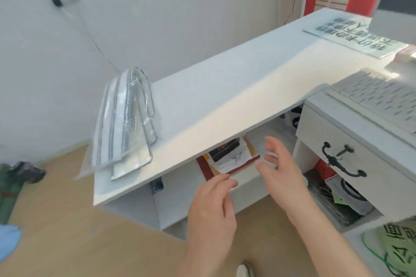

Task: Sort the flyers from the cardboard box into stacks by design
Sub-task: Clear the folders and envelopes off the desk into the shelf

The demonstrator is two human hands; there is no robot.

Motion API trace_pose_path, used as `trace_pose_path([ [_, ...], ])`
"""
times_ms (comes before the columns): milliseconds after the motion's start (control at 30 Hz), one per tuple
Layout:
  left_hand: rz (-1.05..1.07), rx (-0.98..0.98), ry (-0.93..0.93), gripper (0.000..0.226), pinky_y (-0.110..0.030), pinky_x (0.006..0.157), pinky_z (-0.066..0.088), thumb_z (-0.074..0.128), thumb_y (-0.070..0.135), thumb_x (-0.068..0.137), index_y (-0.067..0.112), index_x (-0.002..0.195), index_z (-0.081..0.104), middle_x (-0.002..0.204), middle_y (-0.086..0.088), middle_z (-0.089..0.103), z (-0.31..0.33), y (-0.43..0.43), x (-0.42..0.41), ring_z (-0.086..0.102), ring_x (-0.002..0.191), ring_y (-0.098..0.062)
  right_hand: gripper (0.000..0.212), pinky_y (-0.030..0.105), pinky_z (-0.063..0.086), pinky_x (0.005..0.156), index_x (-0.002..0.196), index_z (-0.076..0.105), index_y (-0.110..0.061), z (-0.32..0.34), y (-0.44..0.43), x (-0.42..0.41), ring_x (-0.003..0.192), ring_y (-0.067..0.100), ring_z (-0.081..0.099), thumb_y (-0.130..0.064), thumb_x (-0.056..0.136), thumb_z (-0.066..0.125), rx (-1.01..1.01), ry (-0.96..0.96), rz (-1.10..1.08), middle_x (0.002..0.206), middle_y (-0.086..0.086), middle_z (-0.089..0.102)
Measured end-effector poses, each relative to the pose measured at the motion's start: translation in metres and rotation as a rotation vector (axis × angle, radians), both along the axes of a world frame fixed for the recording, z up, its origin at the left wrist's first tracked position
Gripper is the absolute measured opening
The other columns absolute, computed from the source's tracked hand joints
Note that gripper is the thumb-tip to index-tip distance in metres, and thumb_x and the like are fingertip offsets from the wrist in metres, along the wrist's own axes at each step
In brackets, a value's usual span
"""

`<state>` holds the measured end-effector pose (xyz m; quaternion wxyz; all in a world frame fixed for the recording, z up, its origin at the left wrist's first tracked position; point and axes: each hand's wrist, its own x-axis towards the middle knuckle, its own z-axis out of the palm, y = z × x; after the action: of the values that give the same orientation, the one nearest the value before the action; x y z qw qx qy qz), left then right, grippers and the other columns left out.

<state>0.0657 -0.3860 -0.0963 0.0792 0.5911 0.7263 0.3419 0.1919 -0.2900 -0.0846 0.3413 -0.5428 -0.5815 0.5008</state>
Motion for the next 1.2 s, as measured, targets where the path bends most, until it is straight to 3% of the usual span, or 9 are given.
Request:
trace_pose_path([
  [200, 0.115, 0.184, 0.005, 0.031, -0.015, 0.083, 0.044, 0.053, 0.002, 0.084, 0.024, 0.098, 0.07, 0.098, 0.02, 0.064, 0.09, -0.034, -0.081, 0.056, 0.092, 0.004, 0.063, 0.027, 0.031, 0.104, 0.145, 0.027, -0.04, 0.091, -0.037, -0.055, 0.139, 0.007, 0.027, -0.035, 0.091, 0.059, 0.041, 0.04, 0.222, 0.15, -0.013, 0.032],
  [400, 0.35, 0.075, -0.071, 0.03, -0.027, 0.086, 0.042, 0.056, 0.007, 0.089, 0.02, 0.114, 0.065, 0.109, 0.007, 0.064, 0.099, -0.02, -0.212, 0.059, 0.097, -0.018, 0.093, 0.046, 0.018, 0.117, 0.15, 0.004, -0.044, 0.106, -0.024, -0.167, 0.147, 0.016, 0.008, -0.071, 0.077, 0.054, -0.015, -0.272, 0.41, 0.16, -0.005, 0.01],
  [533, 0.39, -0.206, -0.057, 0.043, -0.03, 0.099, 0.03, 0.059, 0.018, 0.089, 0.014, 0.131, 0.051, 0.133, -0.006, 0.051, 0.062, 0.005, -0.291, 0.046, 0.12, -0.03, 0.103, 0.054, 0.018, 0.114, 0.151, -0.004, -0.032, 0.082, -0.004, -0.253, 0.146, 0.025, 0.01, -0.081, 0.075, 0.044, -0.079, -0.565, 0.436, 0.159, 0.008, 0.011],
  [667, 0.267, -0.393, -0.056, 0.066, -0.035, 0.099, 0.032, 0.062, 0.03, 0.087, 0.019, 0.143, 0.03, 0.136, -0.01, 0.043, 0.038, 0.015, -0.324, 0.044, 0.121, -0.031, 0.104, 0.055, 0.023, 0.108, 0.151, -0.006, -0.028, 0.064, 0.012, -0.302, 0.142, 0.029, 0.02, -0.083, 0.075, 0.039, -0.145, -0.775, 0.383, 0.156, 0.012, 0.017],
  [800, 0.234, -0.399, -0.123, 0.085, -0.032, 0.094, 0.036, 0.073, 0.033, 0.079, 0.023, 0.145, 0.021, 0.132, -0.009, 0.047, 0.038, 0.02, -0.323, 0.046, 0.12, -0.028, 0.111, 0.048, 0.032, 0.097, 0.15, 0.003, -0.015, 0.064, 0.026, -0.327, 0.128, 0.027, 0.042, -0.079, 0.072, 0.051, -0.086, -0.971, 0.328, 0.134, 0.007, 0.049],
  [900, 0.216, -0.429, -0.257, 0.097, -0.031, 0.088, 0.039, 0.076, 0.031, 0.076, 0.021, 0.147, 0.011, 0.133, -0.005, 0.046, 0.036, 0.022, -0.312, 0.049, 0.119, -0.025, 0.07, 0.04, 0.036, 0.088, 0.118, 0.041, -0.013, 0.071, 0.035, -0.33, 0.111, 0.025, 0.055, -0.064, 0.076, 0.064, -0.053, -0.992, 0.327, 0.102, 0.001, 0.057],
  [967, 0.236, -0.399, -0.388, 0.088, -0.029, 0.078, 0.041, 0.078, 0.026, 0.074, 0.018, 0.141, 0.021, 0.126, -0.001, 0.054, 0.034, 0.027, -0.315, 0.055, 0.11, -0.023, 0.047, 0.035, 0.039, 0.083, 0.095, 0.044, -0.017, 0.079, 0.039, -0.325, 0.103, 0.025, 0.057, -0.054, 0.078, 0.068, -0.07, -0.95, 0.362, 0.094, 0.0, 0.055],
  [1100, 0.232, -0.425, -0.569, 0.066, -0.03, 0.078, 0.048, 0.076, 0.024, 0.076, 0.019, 0.131, 0.04, 0.103, 0.006, 0.064, 0.033, 0.034, -0.327, 0.062, 0.095, -0.016, 0.034, 0.031, 0.043, 0.077, 0.103, 0.05, -0.014, 0.092, 0.032, -0.318, 0.101, 0.026, 0.054, -0.036, 0.083, 0.066, 0.04, -0.934, 0.388, 0.102, 0.003, 0.056],
  [1200, 0.144, -0.479, -0.453, 0.041, -0.031, 0.077, 0.048, 0.076, 0.031, 0.075, 0.022, 0.107, 0.051, 0.102, 0.004, 0.062, 0.034, 0.028, -0.321, 0.059, 0.094, -0.017, 0.022, 0.032, 0.034, 0.059, 0.094, 0.04, -0.014, 0.091, 0.008, -0.306, 0.084, 0.029, 0.051, -0.023, 0.087, 0.058, 0.257, -0.919, 0.368, 0.08, 0.001, 0.05],
])
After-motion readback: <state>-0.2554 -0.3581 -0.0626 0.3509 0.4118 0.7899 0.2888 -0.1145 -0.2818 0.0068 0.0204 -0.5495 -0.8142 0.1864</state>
